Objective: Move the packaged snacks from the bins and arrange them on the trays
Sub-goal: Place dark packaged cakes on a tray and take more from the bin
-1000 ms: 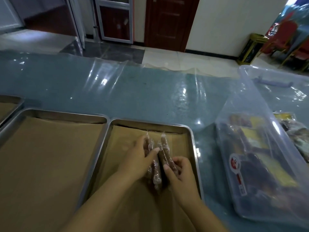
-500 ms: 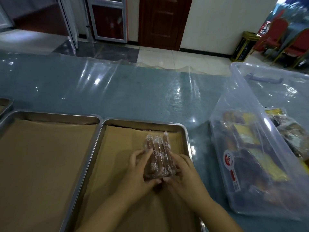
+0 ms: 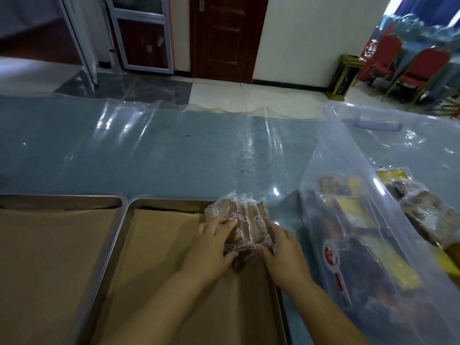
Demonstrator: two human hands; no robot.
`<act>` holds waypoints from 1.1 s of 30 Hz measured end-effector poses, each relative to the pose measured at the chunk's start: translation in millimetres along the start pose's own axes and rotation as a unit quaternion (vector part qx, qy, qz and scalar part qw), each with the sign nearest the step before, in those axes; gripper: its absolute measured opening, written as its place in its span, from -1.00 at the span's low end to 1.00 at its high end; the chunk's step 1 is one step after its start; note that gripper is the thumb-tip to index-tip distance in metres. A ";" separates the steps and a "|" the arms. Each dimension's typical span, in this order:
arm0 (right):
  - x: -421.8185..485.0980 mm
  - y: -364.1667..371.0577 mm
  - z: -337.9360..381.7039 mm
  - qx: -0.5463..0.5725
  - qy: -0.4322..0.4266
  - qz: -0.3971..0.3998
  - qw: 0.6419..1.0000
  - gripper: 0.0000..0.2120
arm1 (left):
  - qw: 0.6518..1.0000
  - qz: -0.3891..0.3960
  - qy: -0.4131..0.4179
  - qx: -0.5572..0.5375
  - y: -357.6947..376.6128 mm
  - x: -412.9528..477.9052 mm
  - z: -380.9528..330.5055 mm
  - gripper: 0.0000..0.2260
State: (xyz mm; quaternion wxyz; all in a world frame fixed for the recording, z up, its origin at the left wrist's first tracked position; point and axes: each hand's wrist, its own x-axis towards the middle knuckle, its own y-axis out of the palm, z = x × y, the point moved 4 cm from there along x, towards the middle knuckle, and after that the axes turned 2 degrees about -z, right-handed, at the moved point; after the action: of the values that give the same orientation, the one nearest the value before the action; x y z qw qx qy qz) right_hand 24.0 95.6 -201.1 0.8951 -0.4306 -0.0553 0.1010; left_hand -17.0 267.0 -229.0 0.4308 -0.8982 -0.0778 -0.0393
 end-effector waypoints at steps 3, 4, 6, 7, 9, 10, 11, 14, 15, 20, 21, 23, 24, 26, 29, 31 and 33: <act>-3.6 -1.4 3.1 -0.021 0.008 0.021 1.000 -0.53 | 1.000 0.000 -0.012 -0.005 -0.7 -6.4 -0.1 -0.35; -5.4 -3.8 5.1 -0.027 0.009 0.028 0.999 -0.51 | 1.000 0.006 -0.018 -0.012 -2.2 -10.4 0.1 -0.34; -10.2 -11.8 10.2 -0.040 0.001 0.038 0.998 -0.47 | 0.999 0.007 -0.033 -0.026 -7.5 -21.4 -0.3 -0.34; -13.6 -17.5 13.6 -0.052 -0.010 0.040 0.998 -0.46 | 0.999 -0.001 -0.042 -0.034 -11.4 -28.6 -1.4 -0.36; -23.3 -30.4 22.9 -0.095 -0.044 0.049 0.993 -0.47 | 0.996 -0.017 -0.057 -0.059 -19.8 -45.4 -4.9 -0.45; -29.5 -37.0 28.0 -0.119 -0.062 0.057 0.989 -0.49 | 0.996 -0.017 -0.063 -0.065 -23.4 -54.3 -6.8 -0.50; -36.4 -43.2 32.7 -0.141 -0.076 0.070 0.985 -0.50 | 0.996 -0.012 -0.067 -0.065 -26.6 -63.3 -8.3 -0.54; -61.4 -61.3 47.2 -0.206 -0.115 0.125 0.964 -0.50 | 0.996 -0.004 -0.069 -0.050 -39.3 -88.0 -14.2 -0.65; -70.0 -66.7 51.4 -0.226 -0.132 0.143 0.955 -0.51 | 0.997 -0.006 -0.068 -0.042 -45.0 -94.7 -18.3 -0.69; -104.5 -97.1 72.2 -0.261 -0.203 0.174 0.928 -0.56 | 0.998 -0.026 -0.043 -0.022 -77.6 -114.2 -56.8 -0.77; -111.6 -106.0 76.0 -0.258 -0.217 0.174 0.925 -0.56 | 0.999 -0.030 -0.036 -0.025 -84.4 -117.1 -69.8 -0.79; -124.9 -127.2 83.2 -0.241 -0.248 0.165 0.924 -0.55 | 0.998 -0.041 -0.025 -0.045 -97.7 -121.9 -100.1 -0.78; -131.1 -139.4 86.4 -0.229 -0.265 0.154 0.924 -0.56 | 0.997 -0.048 -0.016 -0.051 -104.7 -124.1 -117.1 -0.77; -142.4 -167.5 91.4 -0.199 -0.299 0.123 0.925 -0.58 | 0.996 -0.067 0.017 -0.055 -118.9 -126.8 -153.6 -0.78; -155.1 -214.9 90.1 -0.182 -0.339 0.077 0.920 -0.60 | 0.992 -0.078 0.065 -0.072 -136.9 -127.1 -210.1 -0.84; -159.3 -247.5 82.7 -0.177 -0.353 0.061 0.917 -0.62 | 0.989 -0.091 0.099 -0.069 -142.3 -124.7 -245.4 -0.83; -158.6 -278.9 71.0 -0.163 -0.358 0.046 0.918 -0.67 | 0.985 -0.099 0.122 -0.066 -141.4 -118.1 -277.7 -0.81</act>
State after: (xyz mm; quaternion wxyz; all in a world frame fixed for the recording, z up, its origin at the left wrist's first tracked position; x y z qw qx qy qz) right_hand -106.5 -56.5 59.3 0.7273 -0.5073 -0.3680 0.2796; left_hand -158.8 125.1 37.1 0.3707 -0.9011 -0.1109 -0.1960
